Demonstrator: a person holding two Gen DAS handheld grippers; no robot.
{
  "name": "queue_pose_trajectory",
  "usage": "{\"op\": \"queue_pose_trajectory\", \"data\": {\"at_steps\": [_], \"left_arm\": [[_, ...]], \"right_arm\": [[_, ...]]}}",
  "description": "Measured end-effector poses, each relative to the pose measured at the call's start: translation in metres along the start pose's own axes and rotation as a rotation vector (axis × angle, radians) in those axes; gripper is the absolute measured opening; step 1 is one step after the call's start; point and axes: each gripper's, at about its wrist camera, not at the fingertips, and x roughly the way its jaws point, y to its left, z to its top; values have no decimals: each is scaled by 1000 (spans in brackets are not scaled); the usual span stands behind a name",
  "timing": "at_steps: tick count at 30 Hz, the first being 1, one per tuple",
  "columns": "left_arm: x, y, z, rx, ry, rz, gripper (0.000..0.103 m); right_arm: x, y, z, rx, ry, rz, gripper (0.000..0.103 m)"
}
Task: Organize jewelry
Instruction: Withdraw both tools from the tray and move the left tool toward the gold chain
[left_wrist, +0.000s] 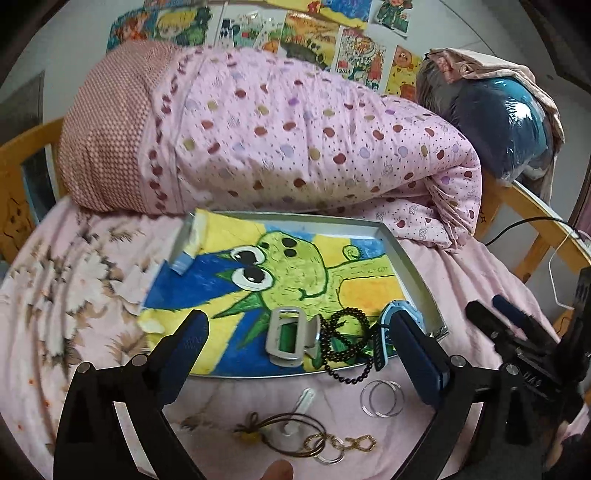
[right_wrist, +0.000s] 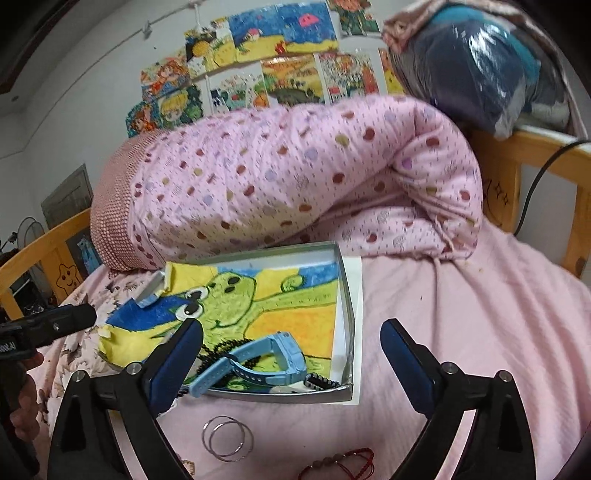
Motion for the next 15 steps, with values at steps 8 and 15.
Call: {"op": "queue_pose_trajectory", "data": {"at_steps": [8, 15], "left_arm": [[-34, 3, -10, 13, -67, 20, 101], [-70, 2, -24, 25, -112, 3, 101]], "right_arm": [[-39, 18, 4, -51, -80, -24, 103], [-79, 33, -10, -106, -82, -29, 103]]}}
